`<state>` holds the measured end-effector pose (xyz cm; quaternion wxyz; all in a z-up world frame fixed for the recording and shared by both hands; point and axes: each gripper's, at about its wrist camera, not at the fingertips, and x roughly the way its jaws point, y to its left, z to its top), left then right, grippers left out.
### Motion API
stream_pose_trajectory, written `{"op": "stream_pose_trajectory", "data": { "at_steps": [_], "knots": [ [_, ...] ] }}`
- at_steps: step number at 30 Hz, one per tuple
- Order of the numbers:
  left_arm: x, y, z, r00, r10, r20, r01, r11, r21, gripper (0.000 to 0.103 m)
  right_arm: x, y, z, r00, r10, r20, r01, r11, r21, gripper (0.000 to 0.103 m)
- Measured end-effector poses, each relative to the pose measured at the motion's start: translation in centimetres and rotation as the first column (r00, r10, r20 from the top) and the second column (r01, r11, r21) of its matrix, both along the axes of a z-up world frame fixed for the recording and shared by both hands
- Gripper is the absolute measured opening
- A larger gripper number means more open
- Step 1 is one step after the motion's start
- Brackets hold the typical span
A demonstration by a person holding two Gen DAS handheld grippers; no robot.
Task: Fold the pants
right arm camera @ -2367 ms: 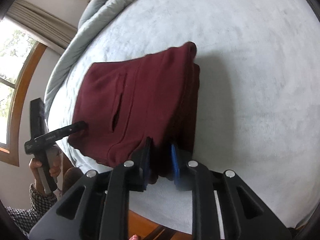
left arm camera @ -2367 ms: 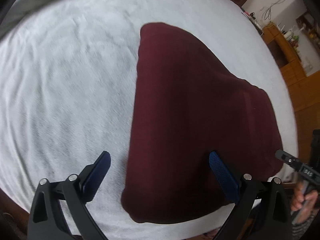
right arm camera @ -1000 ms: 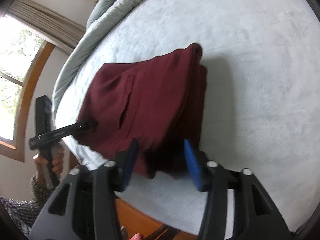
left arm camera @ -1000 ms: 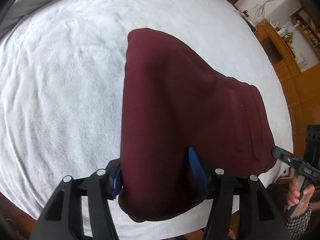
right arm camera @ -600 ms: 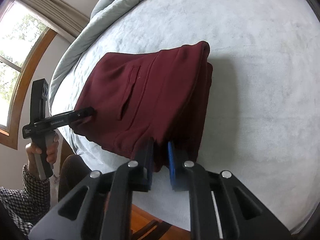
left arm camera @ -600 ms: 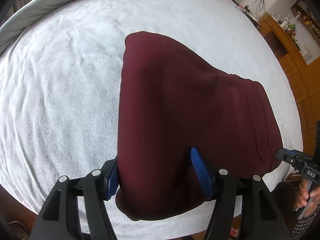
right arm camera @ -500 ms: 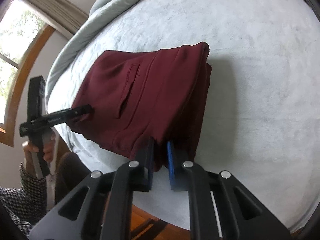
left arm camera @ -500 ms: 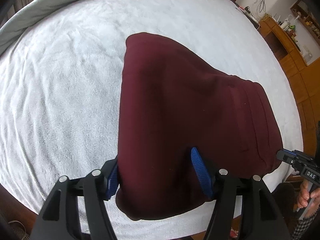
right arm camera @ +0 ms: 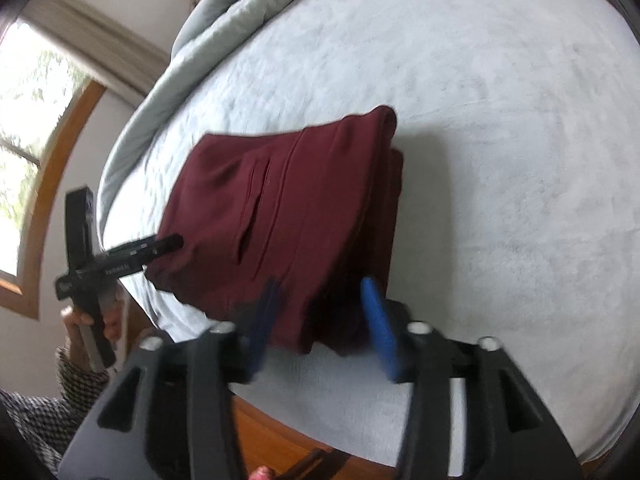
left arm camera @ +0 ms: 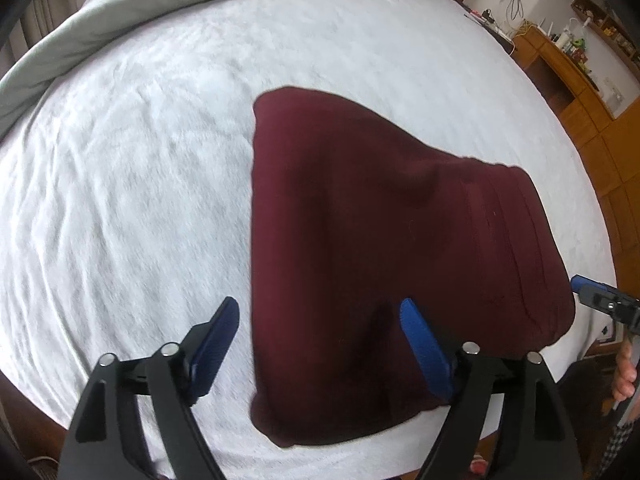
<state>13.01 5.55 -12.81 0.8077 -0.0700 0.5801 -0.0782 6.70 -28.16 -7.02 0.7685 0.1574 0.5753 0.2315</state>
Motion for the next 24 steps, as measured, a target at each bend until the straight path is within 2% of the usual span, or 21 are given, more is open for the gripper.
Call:
{"op": "stream_pose_trajectory", "data": {
  "at_steps": [6, 8, 13, 17, 18, 20, 22, 23, 24],
  "knots": [
    [1.9, 0.8, -1.6, 0.997, -0.024, -0.080, 0.013, 0.989, -0.144, 0.084, 2.4, -1.9, -1.9, 0.998, -0.027, -0.052, 0.032, 0.995, 0.100, 0.072],
    [2.0, 0.4, -2.0, 0.995, -0.047, -0.092, 0.029, 0.982, -0.185, 0.084, 3.3, -1.9, -2.9, 0.996, -0.015, -0.083, 0.024, 0.993, 0.115, 0.073],
    [2.7, -0.1, -3.0, 0.992, -0.052, -0.115, 0.027, 0.976, -0.214, 0.085, 4.4, -1.2, -5.3, 0.990, 0.027, -0.137, -0.009, 0.991, 0.137, 0.075],
    [3.1, -0.4, -3.2, 0.989, -0.067, -0.129, 0.037, 0.974, -0.223, 0.085, 5.2, 0.1, -7.5, 0.979, 0.075, -0.190, -0.037, 0.979, 0.199, 0.081],
    [3.3, -0.6, -3.4, 0.987, -0.078, -0.138, 0.046, 0.973, -0.225, 0.085, 5.2, 0.2, -7.9, 0.977, 0.079, -0.197, -0.038, 0.979, 0.201, 0.087],
    [3.7, -0.8, -4.0, 0.984, -0.087, -0.157, 0.047, 0.969, -0.243, 0.085, 5.3, 0.6, -8.6, 0.977, 0.090, -0.191, -0.046, 0.974, 0.220, 0.089],
    [4.3, -1.0, -4.6, 0.981, -0.069, -0.180, 0.018, 0.962, -0.273, 0.085, 5.5, 0.8, -8.4, 0.978, 0.089, -0.189, -0.044, 0.973, 0.227, 0.088],
    [4.4, -1.0, -4.7, 0.981, -0.064, -0.185, 0.010, 0.960, -0.278, 0.085, 5.5, 0.9, -8.1, 0.980, 0.095, -0.178, -0.052, 0.971, 0.232, 0.078],
    [4.4, -1.0, -4.6, 0.981, -0.058, -0.186, 0.003, 0.960, -0.280, 0.084, 5.4, 0.9, -7.9, 0.980, 0.097, -0.172, -0.055, 0.971, 0.231, 0.073]
  ]
}}
